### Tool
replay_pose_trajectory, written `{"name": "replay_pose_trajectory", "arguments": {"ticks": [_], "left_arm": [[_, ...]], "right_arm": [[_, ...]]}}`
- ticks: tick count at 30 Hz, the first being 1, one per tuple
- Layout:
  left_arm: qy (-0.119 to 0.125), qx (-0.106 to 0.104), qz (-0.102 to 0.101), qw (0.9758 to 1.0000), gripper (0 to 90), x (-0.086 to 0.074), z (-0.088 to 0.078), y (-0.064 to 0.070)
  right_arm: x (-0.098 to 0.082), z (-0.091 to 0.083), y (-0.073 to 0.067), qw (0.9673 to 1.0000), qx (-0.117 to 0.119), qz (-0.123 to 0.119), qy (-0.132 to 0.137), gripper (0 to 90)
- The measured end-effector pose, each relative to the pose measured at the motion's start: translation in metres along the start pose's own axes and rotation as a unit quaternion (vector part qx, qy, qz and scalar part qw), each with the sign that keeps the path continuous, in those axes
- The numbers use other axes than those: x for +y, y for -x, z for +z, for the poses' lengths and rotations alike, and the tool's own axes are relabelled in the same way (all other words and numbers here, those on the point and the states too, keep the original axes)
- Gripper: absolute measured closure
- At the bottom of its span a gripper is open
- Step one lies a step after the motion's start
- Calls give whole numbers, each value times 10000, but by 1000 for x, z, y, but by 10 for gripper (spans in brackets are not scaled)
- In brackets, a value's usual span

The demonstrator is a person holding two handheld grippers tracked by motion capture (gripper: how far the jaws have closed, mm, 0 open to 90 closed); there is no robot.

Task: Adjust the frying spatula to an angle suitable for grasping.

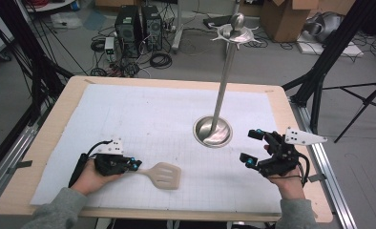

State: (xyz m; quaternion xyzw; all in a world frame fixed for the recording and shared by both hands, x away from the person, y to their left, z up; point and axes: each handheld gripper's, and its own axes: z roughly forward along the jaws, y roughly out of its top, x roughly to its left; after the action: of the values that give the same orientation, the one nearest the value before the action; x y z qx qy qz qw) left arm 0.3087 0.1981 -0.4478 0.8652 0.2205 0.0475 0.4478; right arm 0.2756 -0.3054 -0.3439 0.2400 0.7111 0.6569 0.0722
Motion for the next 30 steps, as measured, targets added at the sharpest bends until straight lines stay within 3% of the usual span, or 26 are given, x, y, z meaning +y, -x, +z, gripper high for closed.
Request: {"name": "replay_pose_trajectory", "arguments": {"ticks": [6, 10, 12, 16, 19, 30], "left_arm": [[-66, 41, 121, 9999, 900, 1, -1, 6], [279, 27, 228, 9993, 900, 10, -11, 15], [330, 78, 308, 9989, 900, 12, -17, 19], [310, 261, 232, 9989, 900, 3, -28, 23], [253, 484, 36, 9985, 900, -10, -42, 20], [161, 851, -199, 9960, 900, -34, -65, 20]], "right_arm": [[1, 4, 1, 10000, 60, -11, -30, 25], [2, 5, 1, 10000, 66, -13, 13, 25], [3, 4, 2, 10000, 67, -19, 33, 25], [3, 4, 4, 9999, 75, 11, 88, 25], [3, 5, 5, 9999, 111, 30, 106, 26], [4, 10, 8, 9998, 165, 4, 92, 25]]}}
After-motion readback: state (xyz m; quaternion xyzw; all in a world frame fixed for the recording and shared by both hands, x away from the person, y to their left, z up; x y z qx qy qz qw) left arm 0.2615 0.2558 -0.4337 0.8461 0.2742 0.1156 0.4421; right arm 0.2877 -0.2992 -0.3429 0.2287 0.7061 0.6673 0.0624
